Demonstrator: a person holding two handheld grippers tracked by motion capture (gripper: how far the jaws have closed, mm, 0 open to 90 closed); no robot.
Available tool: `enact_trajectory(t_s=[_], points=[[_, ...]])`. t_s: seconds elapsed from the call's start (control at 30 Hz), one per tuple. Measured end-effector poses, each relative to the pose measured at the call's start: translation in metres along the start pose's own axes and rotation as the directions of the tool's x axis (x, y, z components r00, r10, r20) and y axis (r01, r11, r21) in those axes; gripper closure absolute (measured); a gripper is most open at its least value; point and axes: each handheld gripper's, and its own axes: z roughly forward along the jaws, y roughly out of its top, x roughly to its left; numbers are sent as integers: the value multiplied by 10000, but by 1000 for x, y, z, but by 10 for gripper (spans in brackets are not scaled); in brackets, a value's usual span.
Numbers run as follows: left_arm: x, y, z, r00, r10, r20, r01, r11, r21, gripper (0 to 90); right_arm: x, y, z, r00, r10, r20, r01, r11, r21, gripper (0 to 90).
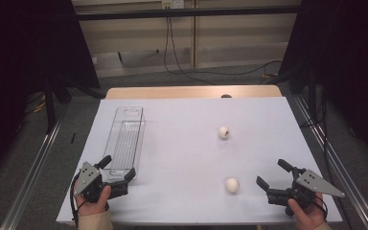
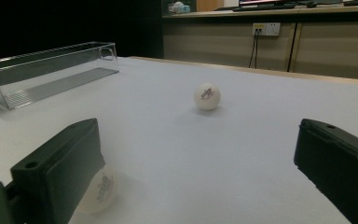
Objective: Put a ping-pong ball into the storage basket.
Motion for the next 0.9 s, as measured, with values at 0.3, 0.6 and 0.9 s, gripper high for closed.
enact_trajectory(t_s=[0.3, 0.6, 0.9], points=[[0, 0, 0, 10000, -43, 43, 43, 10000, 64, 18, 1, 0, 1, 10000, 51, -35, -51, 10000, 2, 3], [-2, 0, 1, 9999, -83, 125, 81, 9998, 178, 19, 1, 0, 2, 9999, -43, -114, 44, 10000, 50, 4], [-8, 5, 5, 9994, -66, 344, 60, 9998, 181, 18, 1, 0, 3, 9999, -42, -148, 44, 10000, 90, 4]])
